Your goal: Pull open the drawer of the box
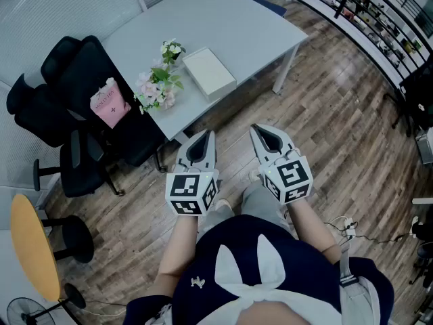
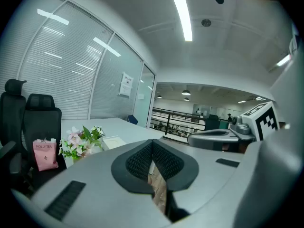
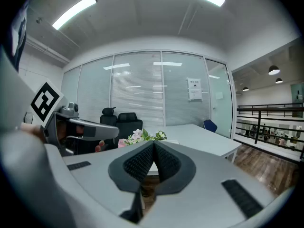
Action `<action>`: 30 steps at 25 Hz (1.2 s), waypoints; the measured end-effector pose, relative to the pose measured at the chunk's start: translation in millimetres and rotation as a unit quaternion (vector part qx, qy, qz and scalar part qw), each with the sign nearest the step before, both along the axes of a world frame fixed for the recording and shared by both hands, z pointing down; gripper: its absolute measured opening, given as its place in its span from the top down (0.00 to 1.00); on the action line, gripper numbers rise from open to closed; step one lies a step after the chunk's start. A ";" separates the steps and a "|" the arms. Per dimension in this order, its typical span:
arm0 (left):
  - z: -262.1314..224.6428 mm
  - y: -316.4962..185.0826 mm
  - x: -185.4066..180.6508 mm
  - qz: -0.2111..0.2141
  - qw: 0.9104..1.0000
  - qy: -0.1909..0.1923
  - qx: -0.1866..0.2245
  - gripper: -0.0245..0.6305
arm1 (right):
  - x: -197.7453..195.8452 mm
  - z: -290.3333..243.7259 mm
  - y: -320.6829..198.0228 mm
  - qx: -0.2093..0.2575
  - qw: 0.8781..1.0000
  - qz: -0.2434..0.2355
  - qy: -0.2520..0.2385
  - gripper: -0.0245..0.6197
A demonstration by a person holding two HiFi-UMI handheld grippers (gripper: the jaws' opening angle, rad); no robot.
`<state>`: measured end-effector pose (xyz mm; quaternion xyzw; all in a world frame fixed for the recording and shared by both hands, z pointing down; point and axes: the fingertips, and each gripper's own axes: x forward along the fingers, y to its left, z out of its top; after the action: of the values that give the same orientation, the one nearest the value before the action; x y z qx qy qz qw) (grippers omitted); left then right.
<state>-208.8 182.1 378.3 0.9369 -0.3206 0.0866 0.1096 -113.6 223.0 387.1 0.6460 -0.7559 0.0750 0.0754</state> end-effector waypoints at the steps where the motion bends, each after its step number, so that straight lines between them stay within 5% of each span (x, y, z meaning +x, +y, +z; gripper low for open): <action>1: 0.1 -0.5 2.8 -0.002 1.000 0.001 -0.001 0.93 | 2.9 0.4 -0.9 -0.001 1.000 -0.002 0.001 0.96; 16: -0.6 -39.9 54.5 -0.021 1.000 -0.007 0.000 0.92 | 55.3 0.3 -46.5 -0.001 0.998 -0.052 0.034 0.95; 20: -1.5 -51.9 69.7 -0.025 1.000 -0.002 0.003 0.91 | 73.9 -0.9 -62.7 -0.001 0.997 -0.068 0.032 0.82; 23: -2.3 -59.9 84.6 -0.021 1.000 0.000 0.006 0.74 | 89.7 -2.0 -73.8 -0.001 0.996 -0.081 0.034 0.78; 30: 11.6 -72.7 111.7 -0.048 0.999 -0.013 -0.008 0.68 | 116.4 9.5 -90.8 -0.023 0.990 -0.132 0.050 0.69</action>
<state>-97.1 109.4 389.9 0.9185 -0.3655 0.0958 0.1168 2.7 132.2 396.6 0.5415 -0.8280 0.0489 0.1372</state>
